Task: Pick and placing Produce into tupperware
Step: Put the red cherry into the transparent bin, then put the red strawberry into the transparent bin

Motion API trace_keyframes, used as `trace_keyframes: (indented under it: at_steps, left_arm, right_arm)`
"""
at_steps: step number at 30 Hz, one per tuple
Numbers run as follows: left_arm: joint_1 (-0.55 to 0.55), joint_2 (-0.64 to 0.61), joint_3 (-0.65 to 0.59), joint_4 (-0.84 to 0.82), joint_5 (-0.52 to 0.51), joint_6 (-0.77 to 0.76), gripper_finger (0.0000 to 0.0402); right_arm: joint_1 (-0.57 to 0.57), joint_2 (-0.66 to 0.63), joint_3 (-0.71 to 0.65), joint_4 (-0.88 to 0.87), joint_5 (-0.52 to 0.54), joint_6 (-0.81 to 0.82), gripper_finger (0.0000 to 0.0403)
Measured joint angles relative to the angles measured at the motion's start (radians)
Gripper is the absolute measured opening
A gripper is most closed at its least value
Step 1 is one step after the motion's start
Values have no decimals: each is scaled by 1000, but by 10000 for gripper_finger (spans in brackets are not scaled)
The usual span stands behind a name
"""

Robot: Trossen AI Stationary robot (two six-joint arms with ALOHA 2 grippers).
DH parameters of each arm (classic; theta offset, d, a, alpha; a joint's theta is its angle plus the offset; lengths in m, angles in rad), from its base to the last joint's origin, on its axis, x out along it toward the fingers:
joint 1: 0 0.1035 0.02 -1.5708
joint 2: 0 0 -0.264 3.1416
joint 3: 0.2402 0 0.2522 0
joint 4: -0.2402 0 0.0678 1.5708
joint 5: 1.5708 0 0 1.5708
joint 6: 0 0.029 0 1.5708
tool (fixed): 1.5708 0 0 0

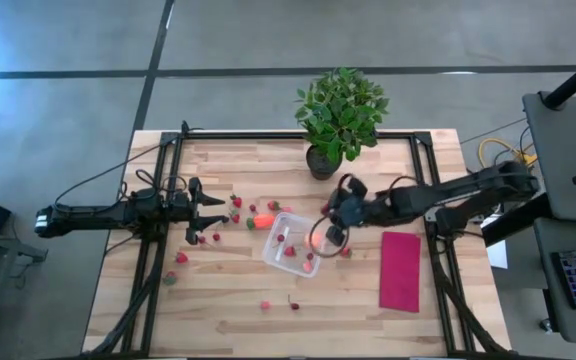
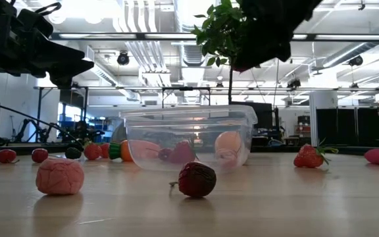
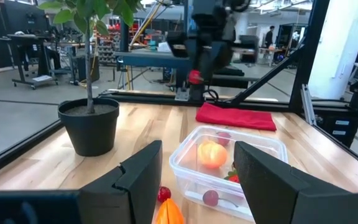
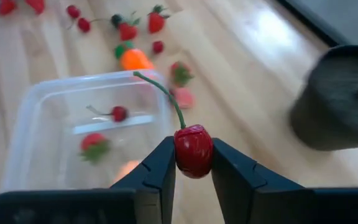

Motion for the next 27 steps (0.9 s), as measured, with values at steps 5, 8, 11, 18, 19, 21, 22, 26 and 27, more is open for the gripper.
trace_keyframes:
  at_steps: [5,8,11,18,19,21,22,26,27]
  left_arm:
    - [0,0,0,1,0,0,187]
    - [0,0,0,1,0,0,187]
    - [0,2,0,1,0,0,187]
    - [0,0,0,1,0,0,187]
    - [0,1,0,1,0,0,187]
    - [0,1,0,0,0,0,187]
    - [0,1,0,1,0,0,187]
    - [0,1,0,2,0,0,187]
    - [0,2,0,1,0,0,187]
  right_arm:
    - [66,157,144,-60,-3,95,86]
    - [68,236,228,-157,-5,214,87]
    - [64,293,286,-244,-4,241,98]
    - [69,336,354,-274,-69,236,174]
    - [69,335,356,-277,-62,243,187]
    - [68,324,358,-297,-41,256,211]
    - [68,315,357,-314,-32,259,221]
    - [68,276,354,-431,-10,285,251]
    - [68,270,351,-473,-5,294,256]
